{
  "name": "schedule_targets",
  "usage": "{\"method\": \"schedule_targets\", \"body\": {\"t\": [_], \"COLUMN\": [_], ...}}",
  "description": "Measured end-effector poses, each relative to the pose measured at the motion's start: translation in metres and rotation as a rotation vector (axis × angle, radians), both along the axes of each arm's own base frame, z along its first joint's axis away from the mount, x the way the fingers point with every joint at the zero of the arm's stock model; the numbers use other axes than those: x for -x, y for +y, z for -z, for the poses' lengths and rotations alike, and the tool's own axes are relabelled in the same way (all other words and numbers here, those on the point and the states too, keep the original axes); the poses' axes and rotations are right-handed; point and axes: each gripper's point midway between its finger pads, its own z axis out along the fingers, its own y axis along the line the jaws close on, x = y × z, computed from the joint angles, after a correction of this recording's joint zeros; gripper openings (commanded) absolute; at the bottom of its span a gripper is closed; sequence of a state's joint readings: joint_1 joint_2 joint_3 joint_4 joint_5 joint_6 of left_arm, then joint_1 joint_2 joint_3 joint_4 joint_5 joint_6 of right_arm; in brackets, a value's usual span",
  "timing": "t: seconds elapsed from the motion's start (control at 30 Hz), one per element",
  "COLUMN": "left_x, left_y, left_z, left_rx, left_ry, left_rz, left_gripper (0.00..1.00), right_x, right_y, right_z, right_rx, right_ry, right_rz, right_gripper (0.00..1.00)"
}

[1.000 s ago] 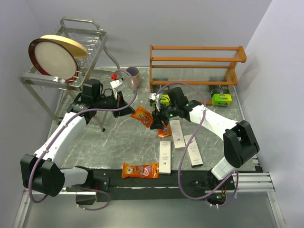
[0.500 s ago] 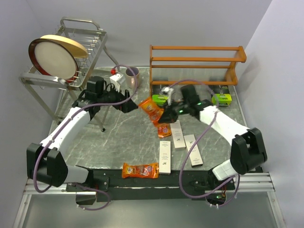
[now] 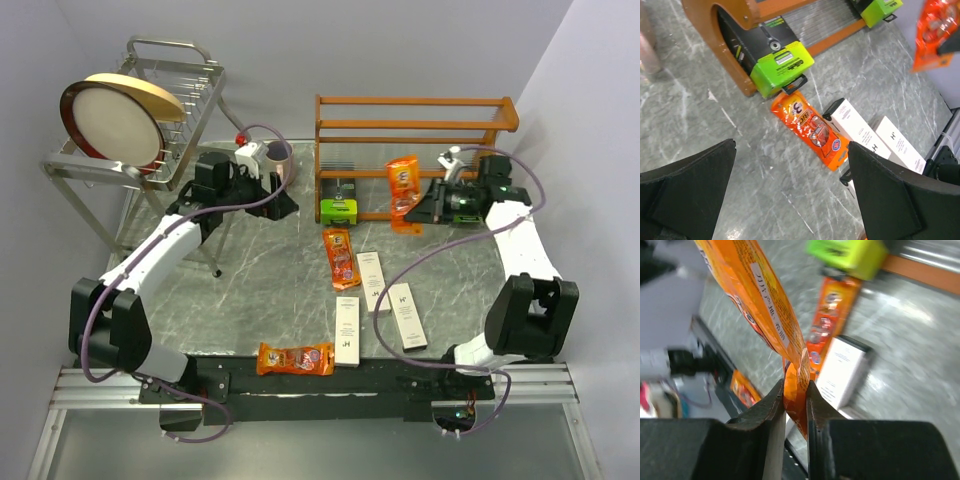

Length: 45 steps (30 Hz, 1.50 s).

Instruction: Place and organize the shaving razors onto the shelf

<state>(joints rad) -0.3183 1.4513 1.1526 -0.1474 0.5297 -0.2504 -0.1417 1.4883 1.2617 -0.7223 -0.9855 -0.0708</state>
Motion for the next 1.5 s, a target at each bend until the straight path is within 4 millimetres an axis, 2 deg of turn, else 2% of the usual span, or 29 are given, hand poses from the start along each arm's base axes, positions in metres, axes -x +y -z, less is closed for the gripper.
{"method": "schedule_targets", "body": {"t": [0.23,0.43,0.6,0.73,0.97,1.07,1.2,1.37,1.5], "left_x": [0.003,0.003,0.007,0.009,0.026,0.033,0.037,0.040,0.045], "left_y": [-0.008,-0.009,-0.013,-0.016,-0.014,-0.017,-0.022,-0.027,-0.033], "left_z": [-0.003,-0.001,0.008,0.022,0.068,0.075,0.076,0.082,0.085], "left_rx": [0.011,0.014,0.012,-0.005,-0.073,-0.096,-0.109,-0.125,-0.132], "left_ry": [-0.008,-0.012,0.012,0.032,0.112,0.116,0.100,0.099,0.105], "left_rz": [0.020,0.024,0.045,0.066,0.100,0.129,0.156,0.182,0.203], "left_gripper": [0.99,1.00,1.00,0.99,1.00,0.99,1.00,0.99,0.99], "right_x": [-0.032,-0.061,-0.084,-0.102,-0.128,-0.137,-0.142,-0.152,-0.155], "right_y": [-0.059,-0.081,-0.100,-0.118,-0.138,-0.142,-0.144,-0.148,-0.150], "right_z": [0.013,0.008,0.010,0.017,0.018,0.016,0.015,0.015,0.019], "right_rx": [0.008,0.047,0.066,0.070,0.067,0.062,0.051,0.041,0.040], "right_ry": [0.120,0.114,0.120,0.132,0.118,0.105,0.108,0.108,0.112], "right_rz": [0.244,0.330,0.393,0.432,0.458,0.467,0.478,0.491,0.497], "right_gripper": [0.00,0.00,0.00,0.00,0.03,0.08,0.34,0.46,0.48]}}
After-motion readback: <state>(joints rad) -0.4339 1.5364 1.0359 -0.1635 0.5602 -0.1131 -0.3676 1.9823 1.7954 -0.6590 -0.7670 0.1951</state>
